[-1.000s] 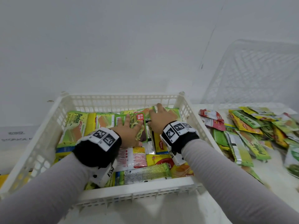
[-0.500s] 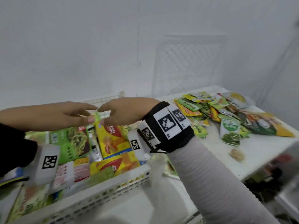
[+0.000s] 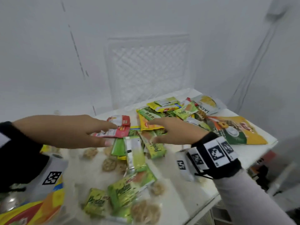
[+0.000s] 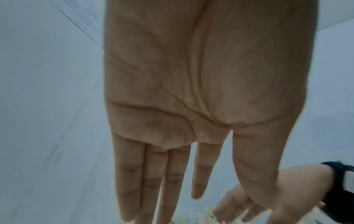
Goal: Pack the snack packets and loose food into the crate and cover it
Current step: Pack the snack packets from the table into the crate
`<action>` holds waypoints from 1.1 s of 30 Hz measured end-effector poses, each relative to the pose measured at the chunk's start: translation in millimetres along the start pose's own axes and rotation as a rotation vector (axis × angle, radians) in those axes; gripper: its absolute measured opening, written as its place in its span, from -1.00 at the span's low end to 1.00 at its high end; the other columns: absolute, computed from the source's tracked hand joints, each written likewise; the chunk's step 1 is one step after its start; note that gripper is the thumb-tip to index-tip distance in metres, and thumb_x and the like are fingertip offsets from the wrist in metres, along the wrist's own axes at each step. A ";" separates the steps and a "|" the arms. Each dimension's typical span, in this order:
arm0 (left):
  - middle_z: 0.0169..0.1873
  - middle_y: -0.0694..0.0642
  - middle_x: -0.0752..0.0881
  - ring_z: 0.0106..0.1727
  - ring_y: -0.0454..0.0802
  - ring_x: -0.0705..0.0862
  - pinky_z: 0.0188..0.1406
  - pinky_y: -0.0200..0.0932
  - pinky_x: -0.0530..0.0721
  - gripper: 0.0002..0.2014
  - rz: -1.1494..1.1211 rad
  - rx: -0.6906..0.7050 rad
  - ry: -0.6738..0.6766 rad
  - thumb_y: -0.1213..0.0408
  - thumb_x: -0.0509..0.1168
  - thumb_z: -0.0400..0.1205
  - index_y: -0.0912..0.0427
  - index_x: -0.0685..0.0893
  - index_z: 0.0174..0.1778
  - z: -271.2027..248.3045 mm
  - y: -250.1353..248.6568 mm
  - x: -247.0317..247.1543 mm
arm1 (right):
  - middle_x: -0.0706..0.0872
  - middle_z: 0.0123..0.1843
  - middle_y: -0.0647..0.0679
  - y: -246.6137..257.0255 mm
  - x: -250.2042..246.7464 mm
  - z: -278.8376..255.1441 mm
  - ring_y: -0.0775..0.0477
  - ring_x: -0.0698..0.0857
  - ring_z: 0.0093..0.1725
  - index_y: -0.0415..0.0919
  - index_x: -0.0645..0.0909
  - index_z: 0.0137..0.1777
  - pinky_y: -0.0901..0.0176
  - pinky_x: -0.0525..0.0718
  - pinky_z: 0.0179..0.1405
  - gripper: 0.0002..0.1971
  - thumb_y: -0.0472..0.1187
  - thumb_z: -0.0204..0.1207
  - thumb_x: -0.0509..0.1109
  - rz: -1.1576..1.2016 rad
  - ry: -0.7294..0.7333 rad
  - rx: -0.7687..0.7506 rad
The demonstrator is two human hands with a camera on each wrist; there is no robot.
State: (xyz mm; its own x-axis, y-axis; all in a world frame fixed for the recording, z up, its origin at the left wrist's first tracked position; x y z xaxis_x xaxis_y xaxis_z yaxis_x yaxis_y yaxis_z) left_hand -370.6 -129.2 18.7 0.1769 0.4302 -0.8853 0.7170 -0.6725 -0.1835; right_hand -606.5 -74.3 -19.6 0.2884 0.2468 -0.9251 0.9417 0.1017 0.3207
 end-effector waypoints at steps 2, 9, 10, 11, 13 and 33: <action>0.36 -0.17 0.52 0.24 -0.24 0.52 0.00 -0.59 0.40 -0.39 0.055 0.031 -0.022 -0.39 -0.01 0.47 -0.43 0.15 0.48 32.1 -32.7 0.1 | 0.33 0.60 -0.06 -63.1 -1.5 -5.5 -0.08 0.36 0.53 -0.03 0.13 0.64 0.09 0.39 0.40 -0.21 0.01 0.48 0.44 -0.049 0.013 0.139; 0.42 0.08 0.47 0.34 -0.04 0.51 0.08 -0.32 0.45 -0.40 -0.304 0.075 -0.081 0.02 0.26 0.63 0.10 0.26 0.56 176.4 -152.2 45.5 | 0.20 0.65 -0.20 -188.7 3.2 1.0 -0.23 0.35 0.54 0.00 -0.32 0.66 -0.11 0.42 0.46 0.23 0.25 0.27 0.53 0.043 0.190 0.369; 0.41 0.15 0.47 0.37 0.04 0.50 0.21 -0.20 0.46 -0.38 -0.344 0.051 -0.067 0.03 0.28 0.62 0.19 0.26 0.55 193.6 -163.5 52.8 | 0.19 0.66 -0.20 -193.6 6.8 2.8 -0.22 0.36 0.53 0.00 -0.38 0.64 -0.11 0.44 0.45 0.26 0.24 0.26 0.55 0.084 0.216 0.366; 0.37 0.20 0.48 0.33 0.09 0.50 0.26 -0.06 0.48 -0.35 -0.387 0.028 -0.050 0.02 0.30 0.61 0.27 0.27 0.52 209.8 -174.2 58.6 | 0.22 0.64 -0.22 -199.0 10.6 4.2 -0.22 0.39 0.51 0.01 -0.43 0.63 -0.09 0.47 0.42 0.30 0.21 0.25 0.57 0.099 0.238 0.361; 0.29 0.28 0.49 0.17 0.11 0.53 0.16 0.07 0.55 -0.22 -0.439 -0.028 -0.029 -0.05 0.35 0.55 0.37 0.20 0.50 234.2 -186.9 68.0 | 0.36 0.56 -0.28 -205.4 18.5 7.5 -0.23 0.49 0.42 -0.01 -0.47 0.61 -0.06 0.54 0.33 0.32 0.15 0.25 0.59 0.068 0.250 0.353; -0.07 0.23 0.82 -0.03 0.16 0.79 -0.02 -0.04 0.75 -0.64 -1.437 -0.003 -0.325 0.35 0.60 0.27 0.24 0.76 -0.03 231.9 -152.9 48.1 | 0.74 -0.14 0.40 -194.3 -25.7 22.5 0.35 0.73 -0.11 0.25 0.55 0.11 0.56 0.63 -0.20 -0.70 -0.19 0.52 0.44 0.932 -0.095 -0.053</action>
State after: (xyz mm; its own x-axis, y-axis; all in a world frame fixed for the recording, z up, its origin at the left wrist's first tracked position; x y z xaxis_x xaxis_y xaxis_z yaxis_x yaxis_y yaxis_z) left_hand -628.1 -145.4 -94.8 -0.8279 0.5609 -0.0030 0.1436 0.2068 -0.9678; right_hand -793.0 -122.1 -62.7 0.9377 0.1716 -0.3020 0.3149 -0.0531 0.9476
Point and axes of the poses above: each hand's wrist, its own z-axis towards the middle knuckle, its own x-axis out of the palm, y = z × x, the point moved 3 cm from there along z, towards the middle knuckle
